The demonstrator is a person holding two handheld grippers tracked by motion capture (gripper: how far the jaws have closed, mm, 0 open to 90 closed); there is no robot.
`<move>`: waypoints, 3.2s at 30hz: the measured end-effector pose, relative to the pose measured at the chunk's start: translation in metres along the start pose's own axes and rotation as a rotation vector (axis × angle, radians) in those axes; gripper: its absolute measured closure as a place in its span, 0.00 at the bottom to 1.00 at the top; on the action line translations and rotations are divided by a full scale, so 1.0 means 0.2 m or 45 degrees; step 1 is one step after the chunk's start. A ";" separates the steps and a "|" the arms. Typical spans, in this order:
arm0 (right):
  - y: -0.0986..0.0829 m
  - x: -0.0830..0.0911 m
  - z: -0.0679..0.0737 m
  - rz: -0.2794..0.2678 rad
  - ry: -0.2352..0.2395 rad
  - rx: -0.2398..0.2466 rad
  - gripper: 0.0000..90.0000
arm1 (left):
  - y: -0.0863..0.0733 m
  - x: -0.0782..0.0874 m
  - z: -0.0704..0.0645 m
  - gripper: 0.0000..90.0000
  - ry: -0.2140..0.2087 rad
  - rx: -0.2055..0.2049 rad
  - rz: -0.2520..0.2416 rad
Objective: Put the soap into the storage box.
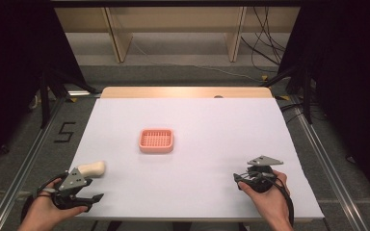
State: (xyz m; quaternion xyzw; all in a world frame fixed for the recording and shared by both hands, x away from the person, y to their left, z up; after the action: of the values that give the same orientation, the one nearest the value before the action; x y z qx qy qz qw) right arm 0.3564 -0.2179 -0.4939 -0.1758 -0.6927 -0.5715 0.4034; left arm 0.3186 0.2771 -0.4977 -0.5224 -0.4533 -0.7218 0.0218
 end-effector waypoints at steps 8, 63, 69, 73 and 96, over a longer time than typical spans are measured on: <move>0.00 0.00 0.00 0.001 -0.001 0.003 0.47 | 0.07 0.05 0.06 0.38 0.051 -0.028 0.045; -0.01 -0.01 0.01 0.026 0.013 -0.010 0.46 | 0.19 -0.08 0.47 0.35 -0.179 -0.378 0.672; -0.01 -0.01 0.00 0.025 0.010 -0.005 0.46 | 0.21 -0.11 0.48 0.36 -0.227 -0.432 0.692; -0.01 -0.01 0.00 0.026 0.008 -0.005 0.46 | 0.20 -0.12 0.48 0.37 -0.247 -0.421 0.718; 0.00 -0.02 -0.01 -0.021 0.011 0.047 0.46 | 0.21 -0.22 0.50 0.37 -0.302 -0.456 0.800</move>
State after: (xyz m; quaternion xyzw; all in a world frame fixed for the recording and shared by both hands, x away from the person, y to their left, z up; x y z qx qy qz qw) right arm 0.3599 -0.2195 -0.4955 -0.1603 -0.7028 -0.5627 0.4047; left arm 0.4329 0.3013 -0.5008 -0.7115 -0.1370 -0.6823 0.0976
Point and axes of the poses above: each handheld gripper's, and its own axes: x roughly backward along the jaws, y roughly out of its top, z roughly to its left, the point moved 6 cm from there along -x, roughly forward along the jaws, and after that the axes turned 4 degrees about -y, right-handed, at the moved point
